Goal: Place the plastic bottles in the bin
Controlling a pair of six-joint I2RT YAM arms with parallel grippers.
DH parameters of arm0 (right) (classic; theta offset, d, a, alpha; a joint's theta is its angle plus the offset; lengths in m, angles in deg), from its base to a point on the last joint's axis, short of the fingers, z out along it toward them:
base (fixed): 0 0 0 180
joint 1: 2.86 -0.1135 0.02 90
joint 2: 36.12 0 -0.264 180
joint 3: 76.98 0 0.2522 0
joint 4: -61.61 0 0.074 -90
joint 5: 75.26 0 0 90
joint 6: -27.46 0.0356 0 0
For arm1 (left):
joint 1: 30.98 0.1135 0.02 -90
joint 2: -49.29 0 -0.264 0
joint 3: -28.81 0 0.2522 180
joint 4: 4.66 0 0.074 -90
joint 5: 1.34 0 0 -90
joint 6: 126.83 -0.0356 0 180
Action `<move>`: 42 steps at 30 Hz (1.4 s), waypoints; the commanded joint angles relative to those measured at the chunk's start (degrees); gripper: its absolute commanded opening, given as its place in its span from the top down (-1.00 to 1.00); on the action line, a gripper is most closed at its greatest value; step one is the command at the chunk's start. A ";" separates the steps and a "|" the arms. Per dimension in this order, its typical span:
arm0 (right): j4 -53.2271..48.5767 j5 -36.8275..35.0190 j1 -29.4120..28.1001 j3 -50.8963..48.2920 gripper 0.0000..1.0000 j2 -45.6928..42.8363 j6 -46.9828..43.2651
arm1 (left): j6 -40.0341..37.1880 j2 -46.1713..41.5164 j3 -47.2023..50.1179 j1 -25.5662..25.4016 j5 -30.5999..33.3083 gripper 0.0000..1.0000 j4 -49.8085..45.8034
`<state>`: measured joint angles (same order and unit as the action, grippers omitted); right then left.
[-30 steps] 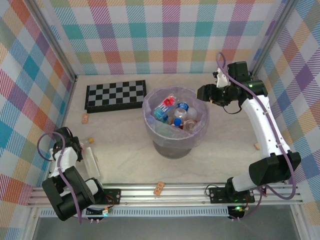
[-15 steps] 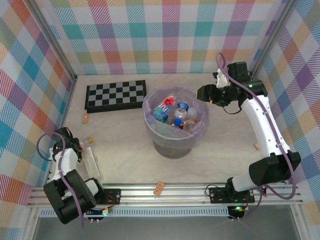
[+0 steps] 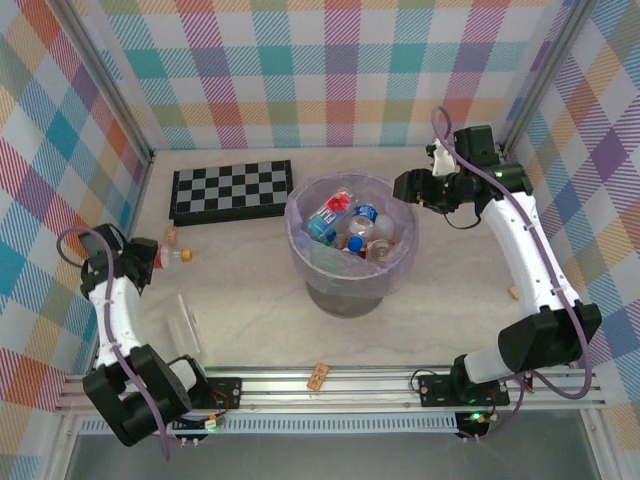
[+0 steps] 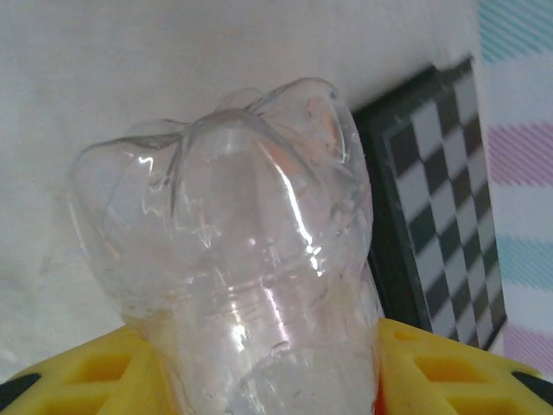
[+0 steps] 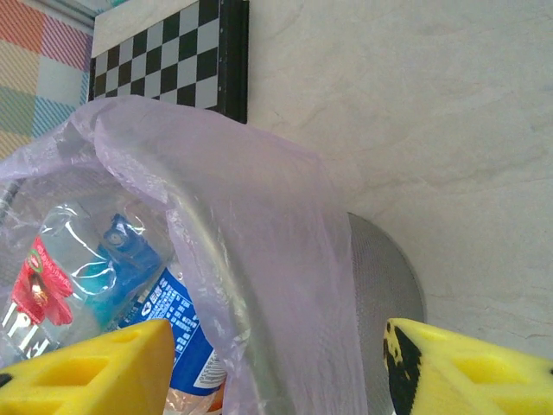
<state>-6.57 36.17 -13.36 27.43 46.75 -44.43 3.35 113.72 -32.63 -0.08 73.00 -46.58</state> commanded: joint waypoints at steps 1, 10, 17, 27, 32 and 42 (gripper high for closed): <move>3.86 -1.55 0.22 -1.80 -0.31 -3.68 1.98 | -15.89 4.96 -6.91 -3.11 -9.84 0.30 -9.53; 3.68 -1.81 0.66 -1.68 -0.32 -3.94 1.54 | -28.11 20.05 -21.35 -13.89 -16.17 0.66 -23.66; 3.17 -2.22 1.01 -1.70 -0.32 -3.59 0.91 | -29.76 27.62 -31.91 -22.42 -19.70 0.90 -28.95; 2.59 -2.81 1.18 -2.19 -0.32 -4.77 1.18 | -22.64 20.48 -41.71 -26.79 -12.93 1.00 -24.46; 3.21 -2.70 1.20 -2.66 -0.32 -5.24 1.92 | -22.06 17.49 -47.60 -28.82 -19.01 1.00 -22.40; 3.19 -9.85 2.59 -4.06 -0.35 -7.50 2.90 | -18.73 19.05 -60.60 -46.54 -14.70 1.00 -23.39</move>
<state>-3.66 29.57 -12.11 23.76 40.93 -41.99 -16.96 131.79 -89.55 -42.75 56.96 -69.40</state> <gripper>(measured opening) 0.672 0.484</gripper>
